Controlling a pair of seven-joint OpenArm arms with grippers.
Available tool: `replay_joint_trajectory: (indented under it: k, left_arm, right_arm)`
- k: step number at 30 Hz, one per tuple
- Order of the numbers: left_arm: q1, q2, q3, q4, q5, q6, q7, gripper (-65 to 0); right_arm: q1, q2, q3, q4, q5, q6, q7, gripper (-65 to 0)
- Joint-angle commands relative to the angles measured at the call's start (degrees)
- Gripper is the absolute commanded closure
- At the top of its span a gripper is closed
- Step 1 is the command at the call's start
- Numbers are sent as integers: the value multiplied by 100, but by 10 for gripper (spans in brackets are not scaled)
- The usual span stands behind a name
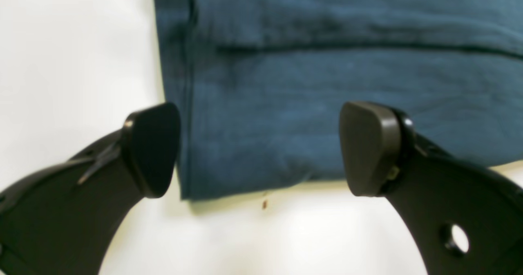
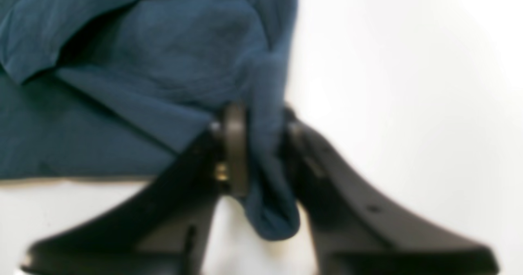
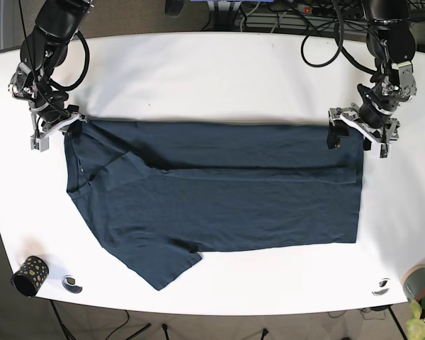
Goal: Fold the T-shirt properly
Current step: 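Release the folded edge and raise both grippers back toward the robot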
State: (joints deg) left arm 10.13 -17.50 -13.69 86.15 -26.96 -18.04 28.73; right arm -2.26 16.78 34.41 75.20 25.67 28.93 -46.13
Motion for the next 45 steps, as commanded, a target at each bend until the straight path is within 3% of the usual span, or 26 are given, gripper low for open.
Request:
replay_joint_trajectory:
  k: [1,11,14,18,21,24,25,32,37,45]
  left_arm:
    - [-68,-57,-24,40,-51,-29,-152,-567]
    - [-68,-66,-42,-549,-42,-2,-407,-558]
    - [-121,-66,-24,-760,-42,-11,-407,-515]
    - [-200,-66,-15,-822,-42,-29,-381,-388]
    - [-200,-57,-15,-804,-42,-29,-381,-222]
    - [-209,-57,-24,-813,-42,-2,-381,-21]
    - [-209,-57,-24,-822,-42,-2,-381,0]
    - [-130,-66,-42,-611,-51,-20,-372,0]
    - [248,-92,-50,-171,-51,-20,-372,0]
    - [943,-382,-68,418,-51,-20,-372,0]
  right_arm:
    - [37,-20,0,89,22,48,-7,-71]
    - [28,-56,0,89,22,48,-7,-67]
    - [28,-56,0,89,22,48,-7,-65]
    - [28,-56,0,98,39,48,-7,-65]
    - [28,-56,0,212,31,48,-7,-62]
    - [28,-64,9,300,31,48,-7,-11]
    - [28,-64,9,300,31,48,-7,0]
    - [-68,-64,36,353,48,48,-16,0]
    - [-499,-64,36,1003,57,48,-33,0]
    - [-1325,-337,44,2155,57,39,-60,0]
